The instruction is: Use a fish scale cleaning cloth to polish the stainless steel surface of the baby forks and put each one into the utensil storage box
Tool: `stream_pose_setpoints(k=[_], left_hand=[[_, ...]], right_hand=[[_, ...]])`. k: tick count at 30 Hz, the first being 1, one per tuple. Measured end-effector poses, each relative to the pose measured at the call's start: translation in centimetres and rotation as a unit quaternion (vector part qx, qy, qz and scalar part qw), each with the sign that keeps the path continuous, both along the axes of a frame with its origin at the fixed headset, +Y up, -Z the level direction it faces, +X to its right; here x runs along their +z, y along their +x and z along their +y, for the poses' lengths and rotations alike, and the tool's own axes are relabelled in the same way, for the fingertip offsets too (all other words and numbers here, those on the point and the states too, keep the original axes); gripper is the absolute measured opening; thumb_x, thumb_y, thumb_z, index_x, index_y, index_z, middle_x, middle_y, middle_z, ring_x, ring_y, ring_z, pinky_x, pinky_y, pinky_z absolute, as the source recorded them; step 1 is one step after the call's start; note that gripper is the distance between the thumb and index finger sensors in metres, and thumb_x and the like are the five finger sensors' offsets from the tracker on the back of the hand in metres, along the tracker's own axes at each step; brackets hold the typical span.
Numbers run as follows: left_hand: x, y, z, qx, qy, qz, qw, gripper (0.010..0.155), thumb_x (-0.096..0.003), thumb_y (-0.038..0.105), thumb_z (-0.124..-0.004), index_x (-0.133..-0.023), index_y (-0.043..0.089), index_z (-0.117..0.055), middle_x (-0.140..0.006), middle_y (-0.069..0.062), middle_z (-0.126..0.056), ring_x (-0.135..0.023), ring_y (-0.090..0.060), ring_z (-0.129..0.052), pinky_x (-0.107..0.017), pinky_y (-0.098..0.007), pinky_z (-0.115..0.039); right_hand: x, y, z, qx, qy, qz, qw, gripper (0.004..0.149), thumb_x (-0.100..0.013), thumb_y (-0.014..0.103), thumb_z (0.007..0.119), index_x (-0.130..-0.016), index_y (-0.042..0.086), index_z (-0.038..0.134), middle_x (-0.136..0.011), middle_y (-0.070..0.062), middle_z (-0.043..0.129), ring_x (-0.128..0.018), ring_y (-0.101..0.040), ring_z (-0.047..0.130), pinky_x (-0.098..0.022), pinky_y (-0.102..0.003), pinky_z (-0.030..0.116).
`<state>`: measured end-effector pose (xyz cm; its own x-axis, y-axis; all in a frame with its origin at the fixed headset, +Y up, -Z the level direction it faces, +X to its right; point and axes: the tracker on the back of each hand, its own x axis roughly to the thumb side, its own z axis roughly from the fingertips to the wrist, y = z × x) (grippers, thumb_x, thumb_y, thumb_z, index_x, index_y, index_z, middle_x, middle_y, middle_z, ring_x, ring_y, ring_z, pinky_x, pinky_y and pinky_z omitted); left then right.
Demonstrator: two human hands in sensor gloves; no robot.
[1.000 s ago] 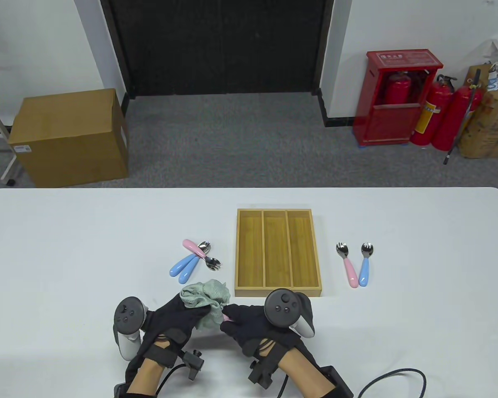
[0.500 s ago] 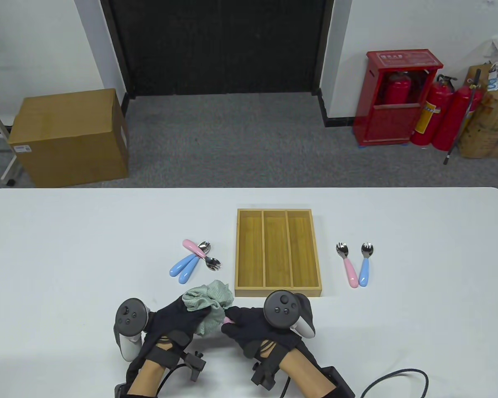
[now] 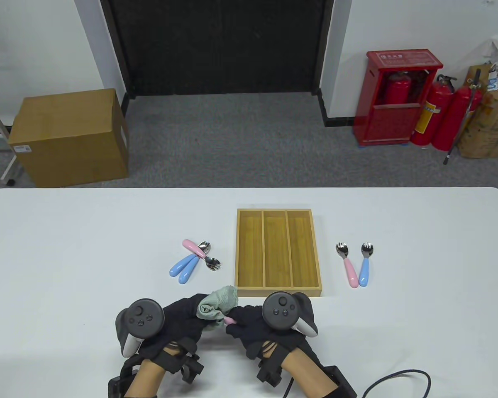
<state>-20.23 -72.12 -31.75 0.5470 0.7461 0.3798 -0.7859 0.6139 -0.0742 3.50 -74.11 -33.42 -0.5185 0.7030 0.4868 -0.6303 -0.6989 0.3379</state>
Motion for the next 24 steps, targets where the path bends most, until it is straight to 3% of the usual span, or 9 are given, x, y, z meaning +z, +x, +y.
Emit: stream_pose_setpoints(k=[9,16,24], left_hand=[[0.1,0.2,0.2,-0.048,0.016,0.031,0.998,0.048,-0.0384,0.042,-0.09,-0.081,0.019,-0.089,-0.057,-0.008,-0.105,-0.045,-0.026,-0.105,-0.056,-0.055,-0.077],[-0.8,-0.2,-0.1,-0.013,-0.008,0.062,0.998,0.047,-0.0397,0.043,-0.086,-0.081,0.021,-0.092,-0.055,-0.006,-0.108,-0.044,-0.024,-0.107,-0.055,-0.053,-0.079],[-1.1,-0.7,-0.2,-0.042,0.029,0.122,0.991,0.045,-0.0405,0.043,-0.086,-0.08,0.022,-0.09,-0.053,-0.002,-0.108,-0.043,-0.023,-0.108,-0.055,-0.052,-0.08]], right_hand=[[0.0,0.1,0.1,0.007,0.021,-0.011,1.0,0.045,-0.038,0.036,0.08,-0.076,0.013,0.083,-0.058,-0.022,0.093,-0.039,-0.039,0.094,-0.039,-0.063,0.071],[-0.4,0.6,0.6,-0.012,0.015,-0.018,1.0,0.047,-0.038,0.033,0.08,-0.08,0.012,0.08,-0.062,-0.023,0.091,-0.04,-0.039,0.093,-0.04,-0.063,0.071],[-0.7,0.9,0.6,-0.003,0.005,-0.023,1.0,0.051,-0.037,0.027,0.077,-0.085,0.01,0.076,-0.067,-0.023,0.09,-0.043,-0.039,0.093,-0.041,-0.063,0.071]])
